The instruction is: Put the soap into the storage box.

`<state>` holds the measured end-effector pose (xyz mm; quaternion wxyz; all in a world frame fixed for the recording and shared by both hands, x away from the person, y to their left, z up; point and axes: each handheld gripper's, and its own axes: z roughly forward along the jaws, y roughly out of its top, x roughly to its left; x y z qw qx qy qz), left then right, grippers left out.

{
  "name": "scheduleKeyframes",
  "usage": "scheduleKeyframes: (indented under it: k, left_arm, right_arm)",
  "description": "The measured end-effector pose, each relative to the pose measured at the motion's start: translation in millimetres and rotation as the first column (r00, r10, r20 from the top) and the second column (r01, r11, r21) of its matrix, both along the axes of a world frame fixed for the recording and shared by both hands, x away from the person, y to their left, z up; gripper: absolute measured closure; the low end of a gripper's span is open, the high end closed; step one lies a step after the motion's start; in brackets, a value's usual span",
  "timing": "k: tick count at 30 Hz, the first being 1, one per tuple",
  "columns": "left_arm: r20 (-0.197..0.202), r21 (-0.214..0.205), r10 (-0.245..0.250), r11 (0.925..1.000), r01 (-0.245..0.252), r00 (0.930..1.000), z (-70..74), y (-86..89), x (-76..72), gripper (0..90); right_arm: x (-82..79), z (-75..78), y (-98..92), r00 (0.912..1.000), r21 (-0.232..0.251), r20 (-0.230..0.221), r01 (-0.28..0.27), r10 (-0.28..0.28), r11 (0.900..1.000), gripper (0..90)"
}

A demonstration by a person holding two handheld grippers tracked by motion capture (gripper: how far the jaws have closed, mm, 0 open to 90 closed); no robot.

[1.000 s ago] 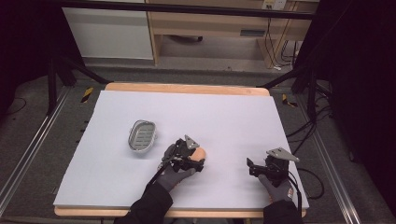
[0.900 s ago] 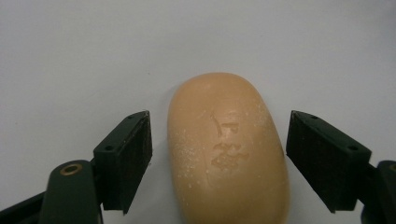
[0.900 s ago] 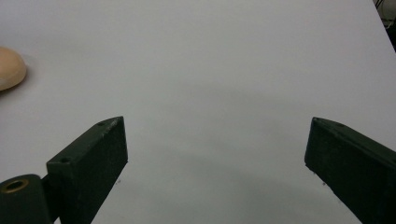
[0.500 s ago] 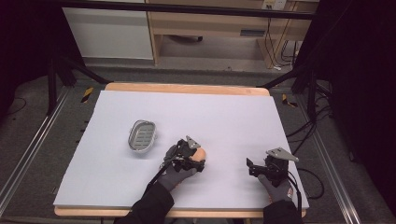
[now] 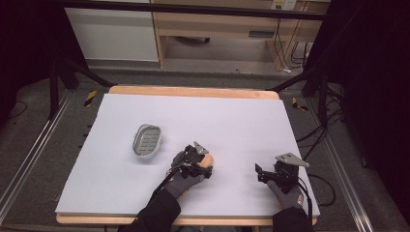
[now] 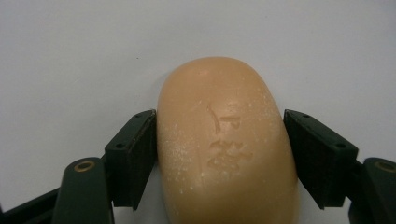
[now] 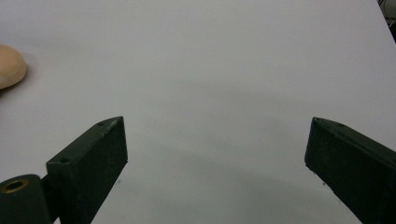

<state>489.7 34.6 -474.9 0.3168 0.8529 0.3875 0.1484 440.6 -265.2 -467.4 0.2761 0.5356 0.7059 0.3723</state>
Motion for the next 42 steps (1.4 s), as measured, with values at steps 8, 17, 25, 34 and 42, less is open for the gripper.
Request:
scheduleKeyframes:
  k: [8, 17, 25, 34, 42]
  left_arm:
    - [0.000, 0.011, 0.006, 0.9999, -0.006, 1.0000, 1.0, -1.0, -0.8, 30.7]
    - [0.009, 0.010, 0.007, 0.9999, -0.007, 0.9999, 2.8, 0.0, -2.5, 31.7]
    - [0.033, -0.025, -0.006, 0.9997, 0.007, 0.9994, 18.3, 10.3, -8.9, 31.9]
    - [0.051, -0.055, -0.003, 0.9985, 0.006, 0.9987, 32.9, 25.3, -16.5, 31.9]
    - [0.057, -0.063, 0.002, 0.9980, 0.001, 0.9984, 39.1, 41.7, -20.2, 31.9]
  right_arm:
    - [0.3, -0.2, 0.4, 1.0000, -0.002, 0.001, -0.004, 0.004, 1.0000, 6.1]
    - [0.0, 0.0, -0.1, 1.0000, -0.004, -0.002, -0.005, 0.005, 1.0000, 6.1]
    - [-0.3, 0.1, -0.5, 1.0000, -0.003, -0.002, -0.003, 0.003, 1.0000, 6.0]
    - [-0.3, 0.2, -0.5, 1.0000, -0.003, -0.001, -0.003, 0.003, 1.0000, 5.9]
    - [-0.5, 0.3, -0.7, 1.0000, -0.004, 0.000, -0.001, 0.001, 1.0000, 5.9]
